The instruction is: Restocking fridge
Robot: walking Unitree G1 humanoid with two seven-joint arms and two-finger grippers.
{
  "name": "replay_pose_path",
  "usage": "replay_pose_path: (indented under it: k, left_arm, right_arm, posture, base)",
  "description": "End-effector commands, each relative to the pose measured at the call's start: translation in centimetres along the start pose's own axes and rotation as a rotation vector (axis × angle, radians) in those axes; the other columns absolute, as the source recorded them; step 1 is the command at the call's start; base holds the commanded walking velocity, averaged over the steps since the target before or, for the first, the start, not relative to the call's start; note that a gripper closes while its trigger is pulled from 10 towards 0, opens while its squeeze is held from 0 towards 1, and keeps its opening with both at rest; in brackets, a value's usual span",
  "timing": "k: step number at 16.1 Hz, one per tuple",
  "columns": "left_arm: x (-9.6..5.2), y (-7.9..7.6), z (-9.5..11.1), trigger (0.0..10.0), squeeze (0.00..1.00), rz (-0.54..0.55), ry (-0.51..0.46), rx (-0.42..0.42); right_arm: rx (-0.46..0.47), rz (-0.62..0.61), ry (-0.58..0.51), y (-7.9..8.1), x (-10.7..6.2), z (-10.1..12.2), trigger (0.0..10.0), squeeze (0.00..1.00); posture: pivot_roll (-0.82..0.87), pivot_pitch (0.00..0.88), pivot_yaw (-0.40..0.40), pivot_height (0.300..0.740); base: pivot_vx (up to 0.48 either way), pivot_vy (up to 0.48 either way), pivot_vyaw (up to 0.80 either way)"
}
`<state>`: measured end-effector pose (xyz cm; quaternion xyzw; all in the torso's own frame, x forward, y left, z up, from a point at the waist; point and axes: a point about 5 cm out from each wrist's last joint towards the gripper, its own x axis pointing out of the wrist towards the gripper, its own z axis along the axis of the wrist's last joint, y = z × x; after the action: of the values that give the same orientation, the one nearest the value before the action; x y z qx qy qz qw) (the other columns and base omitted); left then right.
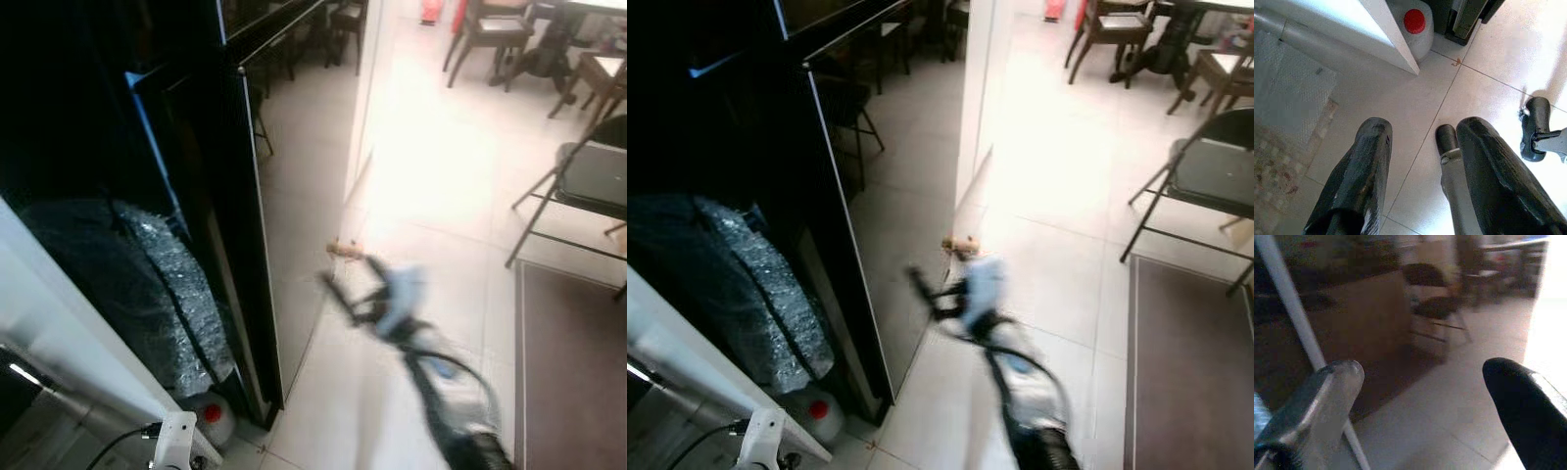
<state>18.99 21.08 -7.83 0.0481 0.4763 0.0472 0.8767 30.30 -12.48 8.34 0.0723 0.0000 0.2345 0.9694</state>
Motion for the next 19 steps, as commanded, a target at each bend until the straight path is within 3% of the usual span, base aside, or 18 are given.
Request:
replay_pose_path:
  k: [1, 2, 3, 4, 6, 8, 10, 12, 14, 16, 19]
  left_arm:
    - [-0.1, 0.3, -0.5, 10.0, 0.00, 0.014, 0.019, 0.000]
    - [-0.1, 0.3, -0.5, 10.0, 0.00, 0.014, 0.018, 0.003]
    - [0.0, 0.3, -0.4, 10.0, 0.00, 0.014, 0.018, 0.006]
    - [0.0, 0.3, -0.4, 10.0, 0.00, 0.014, 0.017, 0.009]
    - [0.0, 0.4, -0.3, 10.0, 0.00, 0.014, 0.015, 0.012]
    - [0.0, 0.4, -0.3, 10.0, 0.00, 0.010, 0.012, 0.018]
    - [0.0, 0.4, -0.2, 10.0, 0.00, 0.007, 0.009, 0.019]
    - [0.0, 0.4, -0.2, 10.0, 0.00, -0.002, 0.004, 0.022]
    - [0.0, 0.5, -0.2, 10.0, 0.00, -0.005, 0.003, 0.030]
    - [0.0, 0.6, -0.2, 10.0, 0.00, -0.005, 0.004, 0.035]
    - [0.0, 0.6, -0.1, 10.0, 0.00, -0.002, 0.003, 0.026]
  right_arm:
    - [0.030, -0.287, 0.013, -5.3, -3.2, -0.4, 10.0, 0.00]
    - [0.042, -0.439, 0.070, -8.2, -5.7, -1.5, 10.0, 0.00]
    - [0.025, -0.543, 0.138, -9.9, -7.8, -2.6, 10.0, 0.00]
    - [0.081, -0.681, 0.253, -11.6, -11.0, -4.9, 10.0, 0.00]
    - [0.137, -0.789, 0.478, -11.6, -15.3, -8.8, 10.0, 0.00]
    - [0.203, -0.822, 0.744, -8.7, -19.0, -13.2, 10.0, 0.00]
    - [0.248, -0.810, 0.828, -7.0, -20.1, -14.8, 10.0, 0.00]
    - [0.342, -0.832, 0.938, -4.0, -21.7, -17.0, 10.0, 0.00]
    - [0.333, -0.800, 0.960, -3.5, -21.6, -17.3, 10.0, 0.00]
    - [0.307, -0.817, 0.955, -3.9, -21.6, -17.1, 10.0, 0.00]
    - [0.233, -0.834, 0.916, -5.7, -20.8, -16.0, 10.0, 0.00]
  posture:
    - [-0.26, 0.061, -0.002, 0.740]
    - [-0.26, 0.059, 0.000, 0.740]
    - [-0.26, 0.057, 0.002, 0.740]
    - [-0.26, 0.051, 0.006, 0.740]
    - [-0.26, 0.048, 0.009, 0.740]
    - [-0.26, 0.037, 0.017, 0.740]
    - [-0.25, 0.032, 0.019, 0.740]
    - [-0.24, 0.020, 0.027, 0.740]
    - [-0.25, 0.017, 0.037, 0.740]
    - [-0.25, 0.016, 0.036, 0.740]
    - [-0.24, 0.026, 0.026, 0.740]
  base:
    - [0.000, 0.000, 0.00]
    - [0.000, 0.000, 0.00]
    - [0.000, 0.000, 0.00]
    - [0.000, 0.000, 0.00]
    - [0.000, 0.000, 0.00]
    - [0.000, 0.000, 0.00]
    - [0.000, 0.000, 0.00]
    - [0.000, 0.000, 0.00]
    - [0.000, 0.000, 0.00]
    - [0.000, 0.000, 0.00]
    - [0.000, 0.000, 0.00]
